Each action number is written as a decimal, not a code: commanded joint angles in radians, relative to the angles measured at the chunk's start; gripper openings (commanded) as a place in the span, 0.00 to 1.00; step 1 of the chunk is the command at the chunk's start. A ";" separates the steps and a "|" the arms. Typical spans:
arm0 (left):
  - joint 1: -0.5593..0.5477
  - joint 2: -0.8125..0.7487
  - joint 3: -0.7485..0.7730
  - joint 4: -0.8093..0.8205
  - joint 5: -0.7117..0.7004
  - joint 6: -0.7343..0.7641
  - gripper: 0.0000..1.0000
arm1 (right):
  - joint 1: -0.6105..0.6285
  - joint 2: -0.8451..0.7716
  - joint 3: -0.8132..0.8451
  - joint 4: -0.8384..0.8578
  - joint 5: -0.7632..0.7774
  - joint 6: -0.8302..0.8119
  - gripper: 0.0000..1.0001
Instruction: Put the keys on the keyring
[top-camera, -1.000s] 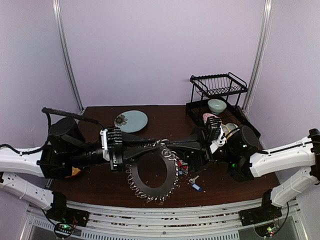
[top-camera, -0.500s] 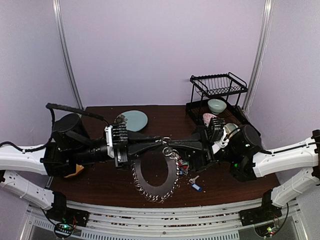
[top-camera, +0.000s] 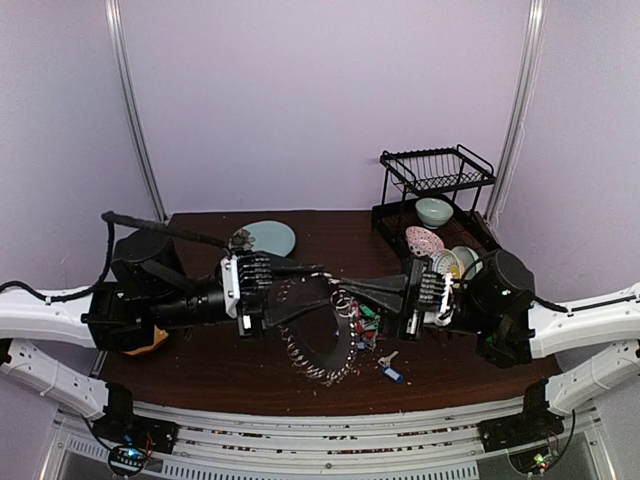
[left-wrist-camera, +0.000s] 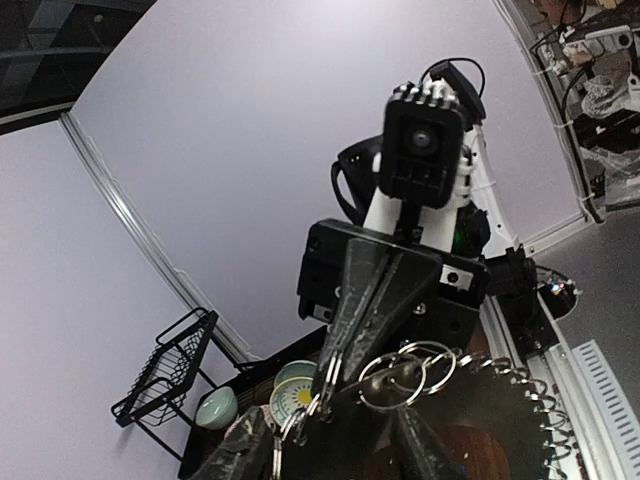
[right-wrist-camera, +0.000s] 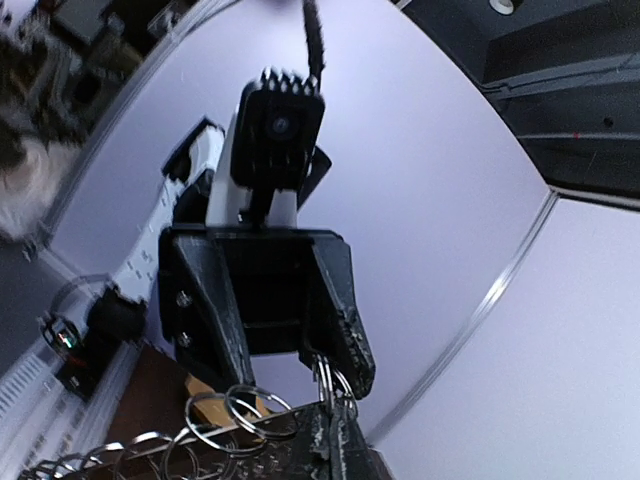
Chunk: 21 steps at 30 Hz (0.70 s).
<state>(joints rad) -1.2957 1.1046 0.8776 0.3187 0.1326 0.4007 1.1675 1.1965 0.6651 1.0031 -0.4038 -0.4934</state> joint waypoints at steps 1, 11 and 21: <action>-0.004 -0.043 -0.016 -0.047 -0.060 0.093 0.45 | 0.003 -0.028 0.072 -0.154 0.180 -0.657 0.00; -0.004 -0.047 0.015 -0.074 -0.037 0.175 0.46 | 0.025 -0.084 0.193 -0.344 0.079 -0.918 0.00; -0.005 -0.060 0.024 -0.010 0.020 0.171 0.38 | 0.026 -0.072 0.182 -0.224 -0.037 -0.784 0.00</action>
<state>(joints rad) -1.2961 1.0698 0.8734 0.2314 0.1055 0.5682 1.1893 1.1332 0.8406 0.6697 -0.3759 -1.3529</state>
